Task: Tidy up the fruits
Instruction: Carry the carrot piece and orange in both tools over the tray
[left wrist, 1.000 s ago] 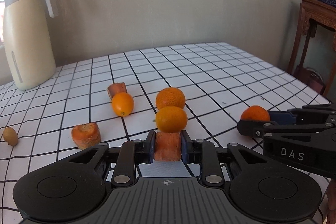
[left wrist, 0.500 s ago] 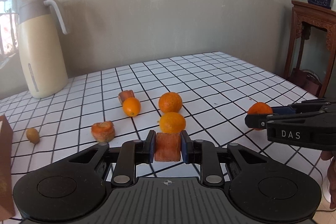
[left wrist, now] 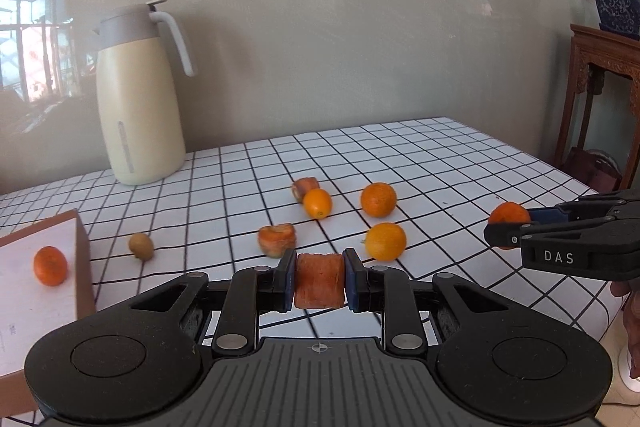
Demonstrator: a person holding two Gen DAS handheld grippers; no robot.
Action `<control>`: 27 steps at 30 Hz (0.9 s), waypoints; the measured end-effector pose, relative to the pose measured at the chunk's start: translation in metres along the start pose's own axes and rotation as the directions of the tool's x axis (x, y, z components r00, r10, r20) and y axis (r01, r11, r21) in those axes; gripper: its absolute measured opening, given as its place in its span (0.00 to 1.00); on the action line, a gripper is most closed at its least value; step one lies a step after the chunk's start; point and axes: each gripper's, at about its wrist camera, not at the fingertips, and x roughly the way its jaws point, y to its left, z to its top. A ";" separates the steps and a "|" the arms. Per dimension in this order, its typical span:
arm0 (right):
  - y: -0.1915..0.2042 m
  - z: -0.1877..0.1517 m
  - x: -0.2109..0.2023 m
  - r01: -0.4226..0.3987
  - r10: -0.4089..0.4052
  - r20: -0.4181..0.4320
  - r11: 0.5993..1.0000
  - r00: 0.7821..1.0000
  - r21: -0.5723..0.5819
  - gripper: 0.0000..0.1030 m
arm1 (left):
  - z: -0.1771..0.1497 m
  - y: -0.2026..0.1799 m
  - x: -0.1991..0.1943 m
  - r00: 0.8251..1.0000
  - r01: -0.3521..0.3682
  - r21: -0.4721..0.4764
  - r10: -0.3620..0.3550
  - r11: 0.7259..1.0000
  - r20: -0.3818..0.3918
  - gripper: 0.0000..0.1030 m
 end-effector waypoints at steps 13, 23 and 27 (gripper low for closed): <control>0.046 0.022 -0.014 -0.084 0.088 0.066 0.995 0.994 -0.056 0.24 | 0.000 0.048 -0.038 0.996 -0.075 -0.041 0.077 0.996 0.054 0.24; 0.096 0.037 -0.020 -0.176 0.189 0.114 0.978 0.975 -0.114 0.24 | -0.007 0.087 -0.060 0.987 -0.143 -0.073 0.148 0.987 0.068 0.24; 0.113 0.039 -0.021 -0.209 0.225 0.124 0.969 0.966 -0.131 0.24 | -0.010 0.102 -0.068 0.982 -0.168 -0.087 0.175 0.982 0.072 0.24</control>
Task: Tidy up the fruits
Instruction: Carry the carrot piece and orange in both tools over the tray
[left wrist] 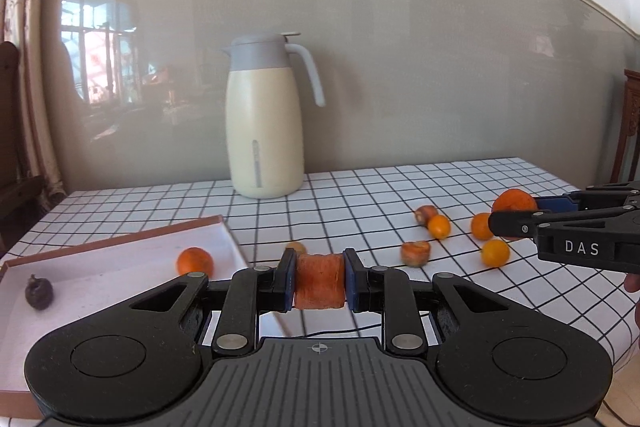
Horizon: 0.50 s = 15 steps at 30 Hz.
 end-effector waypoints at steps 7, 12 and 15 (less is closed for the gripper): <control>0.028 0.005 0.004 -0.053 0.053 0.017 0.998 0.998 -0.023 0.24 | -0.003 0.026 -0.011 0.999 -0.045 -0.019 0.045 0.999 0.012 0.24; 0.051 0.010 0.010 -0.092 0.093 0.026 0.995 0.995 -0.032 0.24 | -0.008 0.052 -0.021 0.996 -0.092 -0.036 0.093 0.995 0.013 0.24; 0.068 0.012 0.012 -0.120 0.121 0.029 0.992 0.992 -0.043 0.24 | -0.013 0.067 -0.028 0.992 -0.124 -0.050 0.124 0.991 0.010 0.24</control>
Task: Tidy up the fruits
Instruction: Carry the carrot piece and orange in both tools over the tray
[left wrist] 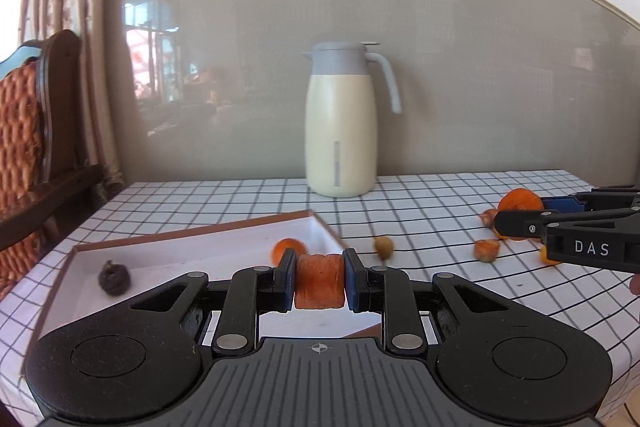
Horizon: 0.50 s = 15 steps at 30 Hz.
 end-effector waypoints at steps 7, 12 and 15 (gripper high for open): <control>0.036 0.007 0.016 -0.058 0.058 0.000 0.998 0.998 -0.026 0.24 | -0.008 0.045 -0.013 0.997 -0.080 -0.042 0.080 0.996 0.000 0.24; 0.057 0.011 0.026 -0.089 0.090 0.001 0.995 0.996 -0.038 0.24 | -0.014 0.075 -0.018 0.990 -0.139 -0.068 0.139 0.988 -0.003 0.24; 0.066 0.012 0.032 -0.103 0.103 0.000 0.994 0.995 -0.043 0.24 | -0.018 0.091 -0.019 0.985 -0.170 -0.083 0.170 0.982 -0.007 0.24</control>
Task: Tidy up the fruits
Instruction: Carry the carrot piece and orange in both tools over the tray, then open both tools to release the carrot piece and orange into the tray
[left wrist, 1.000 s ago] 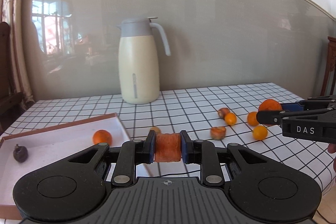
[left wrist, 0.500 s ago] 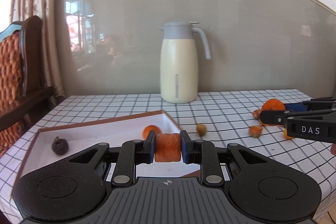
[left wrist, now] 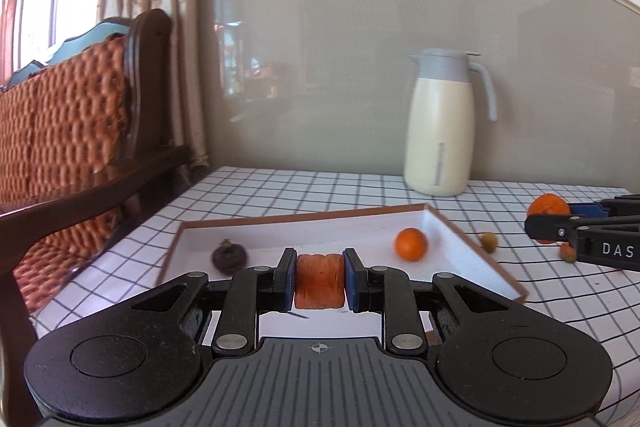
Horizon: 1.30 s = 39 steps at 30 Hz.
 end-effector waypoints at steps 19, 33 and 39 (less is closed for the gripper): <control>0.014 0.008 0.046 0.005 -0.005 -0.018 1.000 1.000 -0.004 0.24 | 0.004 0.053 0.034 0.995 -0.095 -0.073 0.095 0.993 -0.012 0.24; 0.014 0.009 0.069 -0.019 0.019 -0.061 1.000 0.998 0.009 0.24 | 0.002 0.072 0.060 0.991 -0.129 -0.107 0.124 0.986 -0.055 0.24; 0.013 0.007 0.081 -0.025 0.027 -0.098 0.999 0.995 0.023 0.24 | -0.001 0.077 0.069 0.989 -0.132 -0.119 0.123 0.984 -0.079 0.24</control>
